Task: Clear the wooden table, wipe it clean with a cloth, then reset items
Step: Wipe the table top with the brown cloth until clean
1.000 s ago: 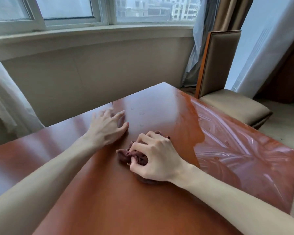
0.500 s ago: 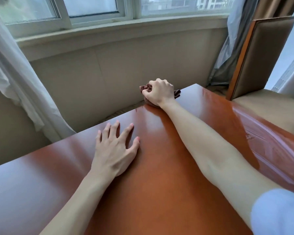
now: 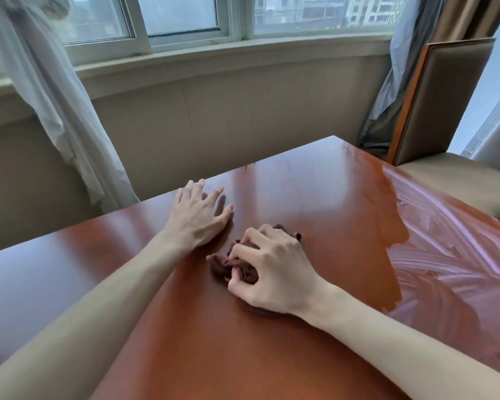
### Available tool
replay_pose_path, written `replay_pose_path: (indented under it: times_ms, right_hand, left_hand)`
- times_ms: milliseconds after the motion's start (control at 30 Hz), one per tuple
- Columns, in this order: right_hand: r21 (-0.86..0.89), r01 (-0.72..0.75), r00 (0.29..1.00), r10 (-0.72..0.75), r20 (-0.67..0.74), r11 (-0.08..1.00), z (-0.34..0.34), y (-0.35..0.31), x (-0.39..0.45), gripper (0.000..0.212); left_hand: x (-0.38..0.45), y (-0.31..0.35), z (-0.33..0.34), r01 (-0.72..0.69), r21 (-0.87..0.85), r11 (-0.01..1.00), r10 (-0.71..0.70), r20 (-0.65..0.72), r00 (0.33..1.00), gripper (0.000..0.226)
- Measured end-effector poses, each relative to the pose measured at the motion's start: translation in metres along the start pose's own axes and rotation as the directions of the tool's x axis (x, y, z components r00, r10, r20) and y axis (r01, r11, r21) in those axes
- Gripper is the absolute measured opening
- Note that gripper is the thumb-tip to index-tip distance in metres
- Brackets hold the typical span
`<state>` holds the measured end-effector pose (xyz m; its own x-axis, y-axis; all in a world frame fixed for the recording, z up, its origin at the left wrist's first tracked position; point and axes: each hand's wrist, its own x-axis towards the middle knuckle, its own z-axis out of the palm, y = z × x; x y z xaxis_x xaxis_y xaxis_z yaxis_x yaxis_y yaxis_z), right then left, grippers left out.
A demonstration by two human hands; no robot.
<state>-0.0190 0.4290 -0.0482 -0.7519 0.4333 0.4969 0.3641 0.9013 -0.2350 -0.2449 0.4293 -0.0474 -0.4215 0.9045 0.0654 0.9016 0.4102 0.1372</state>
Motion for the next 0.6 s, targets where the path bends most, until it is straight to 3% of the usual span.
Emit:
replay_pose_path:
  times_ms: [100,267,400,500,600]
  right_hand:
    - [-0.017,0.001,1.0,-0.001,-0.007,1.0,0.017,0.02,0.044,0.024]
    - [-0.124,-0.225,0.974,0.228,0.008,0.966,0.07,0.099,0.176,0.028]
    - [-0.145,-0.432,0.901,0.432,-0.034,0.89,0.098,0.146,0.254,0.034]
    - [-0.173,-0.473,0.876,0.482,0.008,0.864,0.102,0.151,0.268,0.037]
    - [-0.142,-0.421,0.906,0.422,-0.024,0.896,0.088,0.13,0.23,0.034]
  left_hand:
    - [-0.019,-0.018,0.006,0.044,-0.043,0.998,-0.044,-0.006,0.999,0.077]
    - [-0.018,-0.02,0.015,0.095,-0.064,0.993,-0.098,-0.046,0.994,0.074]
    - [-0.019,-0.022,0.016,0.091,-0.076,0.993,-0.095,-0.05,0.994,0.07]
    - [-0.02,-0.019,0.012,0.096,-0.078,0.992,-0.099,-0.03,0.995,0.07]
    - [-0.019,-0.018,0.011,0.105,-0.081,0.991,-0.107,-0.016,0.994,0.069]
